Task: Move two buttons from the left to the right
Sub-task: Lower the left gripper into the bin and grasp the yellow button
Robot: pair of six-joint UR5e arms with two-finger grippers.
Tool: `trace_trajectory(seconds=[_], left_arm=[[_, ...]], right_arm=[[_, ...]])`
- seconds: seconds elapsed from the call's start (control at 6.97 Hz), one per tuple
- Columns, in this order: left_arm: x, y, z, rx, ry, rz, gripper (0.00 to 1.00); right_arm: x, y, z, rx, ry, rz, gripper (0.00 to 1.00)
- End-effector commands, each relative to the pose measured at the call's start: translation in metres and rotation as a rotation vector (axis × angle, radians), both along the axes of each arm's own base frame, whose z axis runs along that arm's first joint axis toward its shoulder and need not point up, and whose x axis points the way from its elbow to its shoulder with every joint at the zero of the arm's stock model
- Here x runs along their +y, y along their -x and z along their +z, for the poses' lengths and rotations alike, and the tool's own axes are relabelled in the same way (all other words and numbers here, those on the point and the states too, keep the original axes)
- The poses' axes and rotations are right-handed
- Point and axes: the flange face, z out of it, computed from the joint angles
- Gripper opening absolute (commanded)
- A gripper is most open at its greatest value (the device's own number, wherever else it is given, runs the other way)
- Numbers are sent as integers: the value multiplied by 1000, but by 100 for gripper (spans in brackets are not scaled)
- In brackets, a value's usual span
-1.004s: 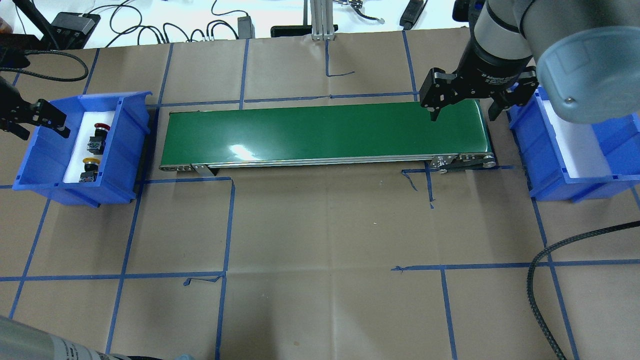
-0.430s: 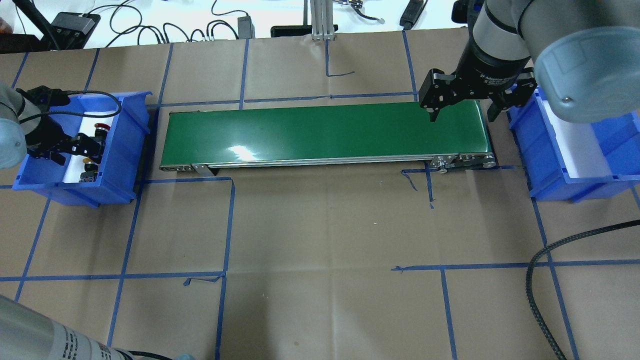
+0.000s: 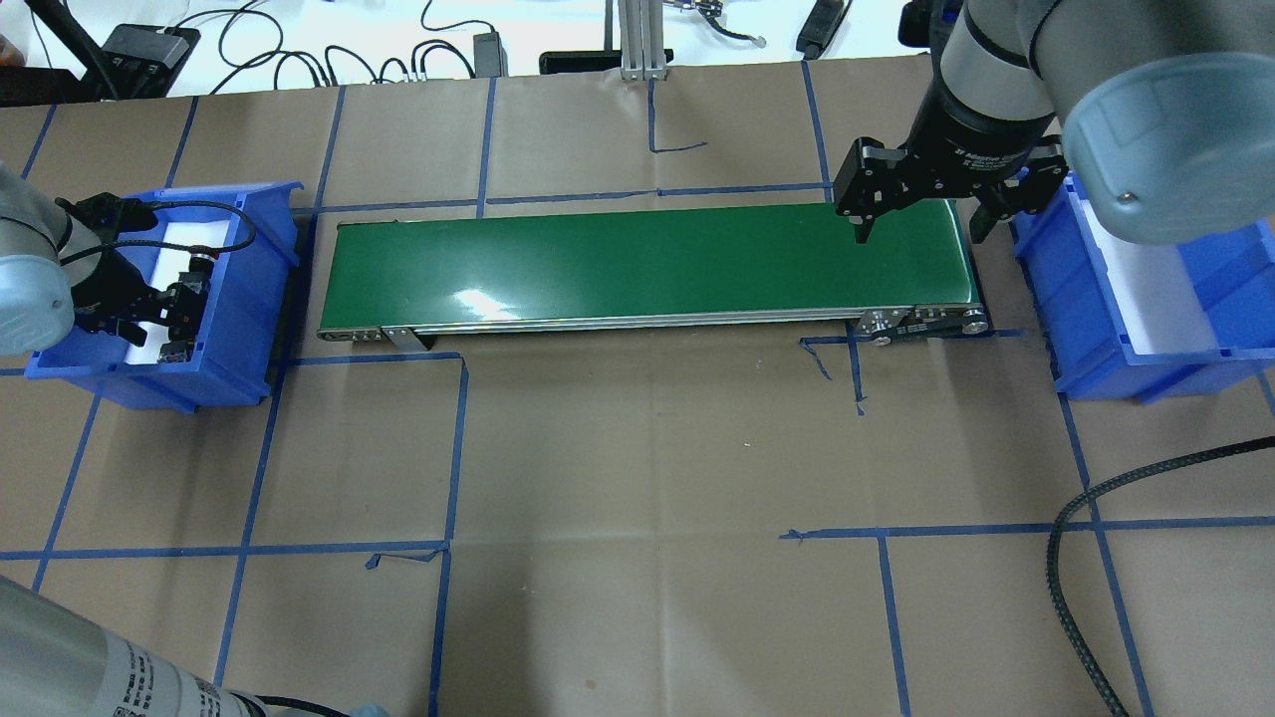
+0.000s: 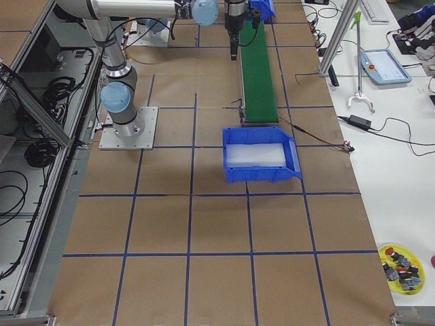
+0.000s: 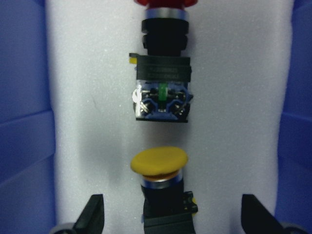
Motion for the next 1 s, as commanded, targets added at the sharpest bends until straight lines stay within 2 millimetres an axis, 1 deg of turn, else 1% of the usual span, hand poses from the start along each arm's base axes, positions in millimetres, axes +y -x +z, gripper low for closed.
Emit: trace_trajectory(seconds=[0.0,0.14,0.43,0.57,0.72,0.86], left_arm=[[0,-1,-3,-1,0,-1,74],[0,-1,-4,1,-1,-1,66],[0,-2,-4,-6,-4,1,25],[-3,-4,2,-13,6,1,13],[-7,-6,21,-30,32,0,10],[-12,-9,38,-42,51,-6,10]], right_arm=[[0,0,1,0,1,0,100],[0,0,1,0,1,0,100],[0,1,0,0,0,-1,100],[0,0,-1,1,-2,0,100],[-1,0,0,1,1,0,100],[-1,1,0,1,0,-1,100]])
